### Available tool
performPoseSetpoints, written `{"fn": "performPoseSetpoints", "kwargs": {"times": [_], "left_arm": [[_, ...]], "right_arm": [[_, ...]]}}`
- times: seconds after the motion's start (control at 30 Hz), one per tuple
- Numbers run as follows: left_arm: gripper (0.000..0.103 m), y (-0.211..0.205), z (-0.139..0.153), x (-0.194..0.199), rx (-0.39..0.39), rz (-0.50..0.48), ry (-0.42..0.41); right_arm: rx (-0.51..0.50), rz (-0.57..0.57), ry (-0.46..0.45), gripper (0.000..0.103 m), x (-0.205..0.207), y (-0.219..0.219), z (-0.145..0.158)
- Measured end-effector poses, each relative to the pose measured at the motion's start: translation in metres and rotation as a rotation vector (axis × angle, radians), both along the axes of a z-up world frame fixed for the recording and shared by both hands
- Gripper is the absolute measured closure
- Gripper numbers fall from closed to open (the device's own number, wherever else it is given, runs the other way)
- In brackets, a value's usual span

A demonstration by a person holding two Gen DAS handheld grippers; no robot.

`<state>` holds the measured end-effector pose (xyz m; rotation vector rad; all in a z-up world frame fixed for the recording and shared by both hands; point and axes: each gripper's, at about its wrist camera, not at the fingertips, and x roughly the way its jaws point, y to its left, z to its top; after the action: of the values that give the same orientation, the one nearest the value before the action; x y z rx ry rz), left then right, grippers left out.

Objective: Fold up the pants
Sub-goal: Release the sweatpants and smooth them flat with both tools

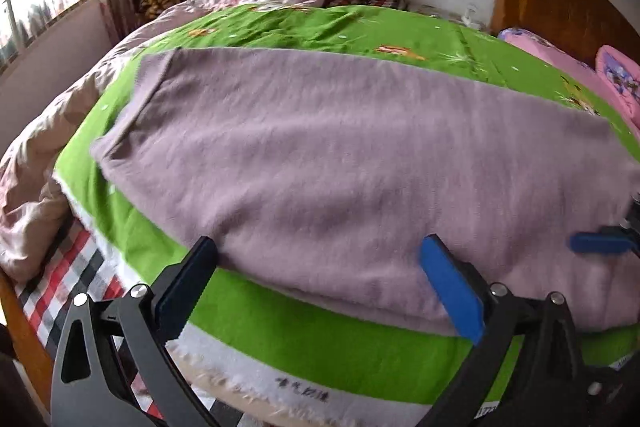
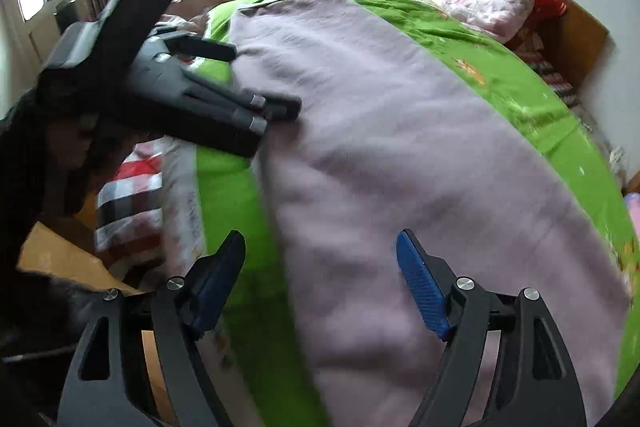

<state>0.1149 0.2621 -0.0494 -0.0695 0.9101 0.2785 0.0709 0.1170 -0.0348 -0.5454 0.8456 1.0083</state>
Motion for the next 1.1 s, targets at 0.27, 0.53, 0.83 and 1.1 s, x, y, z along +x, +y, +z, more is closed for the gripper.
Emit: {"fn": "performPoseSetpoints", "kwargs": {"times": [0.27, 0.53, 0.83, 1.1], "left_arm": [[0.001, -0.012, -0.001, -0.005, -0.002, 0.007, 0.012], [0.002, -0.069, 0.075, 0.027, -0.099, -0.140, -0.120], [0.002, -0.292, 0.059, 0.139, -0.265, -0.752, 0.046], [0.002, -0.352, -0.004, 0.186, -0.080, -0.788, 0.088]], "right_arm": [[0.053, -0.126, 0.101, 0.015, -0.005, -0.052, -0.011], [0.193, -0.389, 0.041, 0.015, 0.036, -0.168, 0.028], [0.211, -0.855, 0.076, 0.015, 0.082, -0.330, 0.020], [0.025, -0.817, 0.113, 0.015, 0.056, -0.373, -0.027]]}}
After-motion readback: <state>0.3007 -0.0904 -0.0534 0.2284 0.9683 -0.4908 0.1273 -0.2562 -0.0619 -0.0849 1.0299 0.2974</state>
